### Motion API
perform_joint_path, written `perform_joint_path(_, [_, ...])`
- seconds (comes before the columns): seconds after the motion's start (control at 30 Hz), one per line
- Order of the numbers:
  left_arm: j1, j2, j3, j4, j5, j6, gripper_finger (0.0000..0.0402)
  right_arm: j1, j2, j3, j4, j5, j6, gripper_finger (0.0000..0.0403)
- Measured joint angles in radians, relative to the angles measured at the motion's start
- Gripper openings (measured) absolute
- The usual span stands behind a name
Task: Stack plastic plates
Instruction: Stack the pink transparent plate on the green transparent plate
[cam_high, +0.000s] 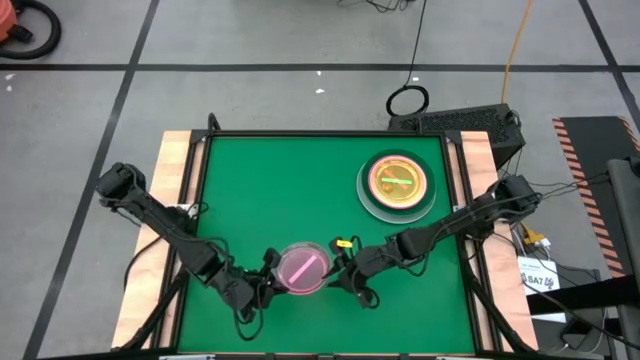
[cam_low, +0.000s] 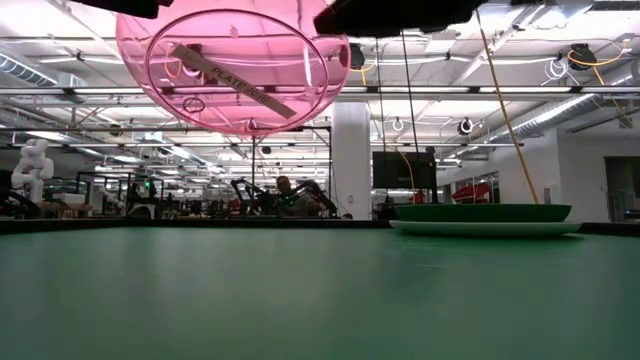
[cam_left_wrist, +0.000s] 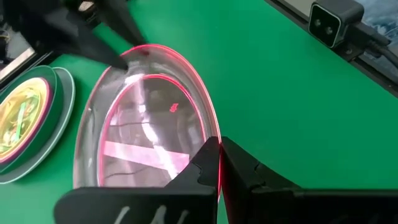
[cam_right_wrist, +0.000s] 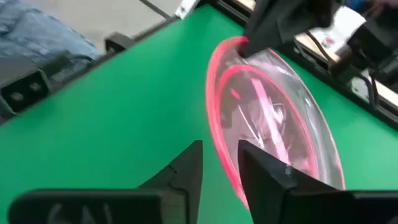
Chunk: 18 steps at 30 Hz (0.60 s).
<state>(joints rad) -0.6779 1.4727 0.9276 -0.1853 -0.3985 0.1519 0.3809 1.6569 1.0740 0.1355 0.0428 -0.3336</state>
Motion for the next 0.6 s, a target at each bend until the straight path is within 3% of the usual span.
perform_joint_path(0.27, [0.033,0.0,0.0,0.002,0.054,0.012,0.0005,-0.019,0.0,0.0,-0.024,-0.001,-0.025,0.0049])
perform_joint_path(0.43, [0.049,0.0,0.0,0.003,0.062,0.029,0.0005,-0.032,0.0,0.0,-0.045,-0.071,-0.023,0.0011])
perform_joint_path(0.6, [0.061,0.0,0.0,0.004,0.067,0.035,0.0005,-0.032,0.0,0.0,-0.051,-0.078,-0.022,0.0006])
